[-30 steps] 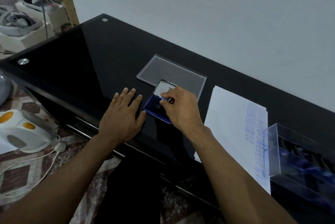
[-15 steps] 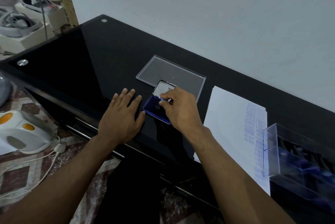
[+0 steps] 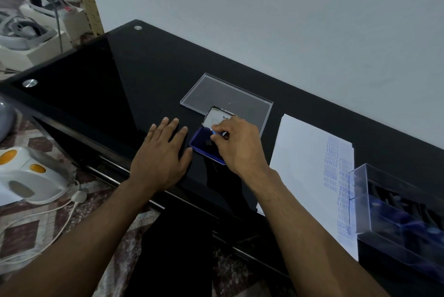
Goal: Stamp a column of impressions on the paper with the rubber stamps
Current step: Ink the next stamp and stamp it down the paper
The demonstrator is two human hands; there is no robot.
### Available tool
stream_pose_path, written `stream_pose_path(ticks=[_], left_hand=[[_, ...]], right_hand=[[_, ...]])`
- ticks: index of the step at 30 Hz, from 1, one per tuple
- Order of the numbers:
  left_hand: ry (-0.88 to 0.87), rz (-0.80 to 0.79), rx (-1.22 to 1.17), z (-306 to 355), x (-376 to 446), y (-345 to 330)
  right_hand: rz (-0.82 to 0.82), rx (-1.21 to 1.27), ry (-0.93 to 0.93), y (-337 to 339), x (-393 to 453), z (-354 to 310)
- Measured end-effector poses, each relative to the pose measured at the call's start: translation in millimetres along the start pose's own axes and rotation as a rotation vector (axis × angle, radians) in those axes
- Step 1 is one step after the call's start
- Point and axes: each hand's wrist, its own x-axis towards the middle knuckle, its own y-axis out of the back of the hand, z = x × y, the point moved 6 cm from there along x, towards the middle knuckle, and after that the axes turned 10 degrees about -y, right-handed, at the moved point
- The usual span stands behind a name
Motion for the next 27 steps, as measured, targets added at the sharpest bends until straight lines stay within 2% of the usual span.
stream_pose_path(ticks=[7,12,21,27], left_hand=[[0.001,-0.016,-0.054,-2.3,1.5,1.8],[0.017,0.054,-0.186,11.8,5.2,19.3],[-0.156,0.069,-0.229,105.2,23.8,22.9],[-0.286,-0.023,-0.240,176.6,34.6,10.7]], right_hand=[[0.025,0.090,-0.027,-1.4,-3.3,6.8],[0.137,0.249,-0.079,17.9,-17.0,25.3],[0.273,0.235,-0.140,80.5,-55.3,87.2],[0.324,0.220,-0.270,116.2,-86.2,138.8]])
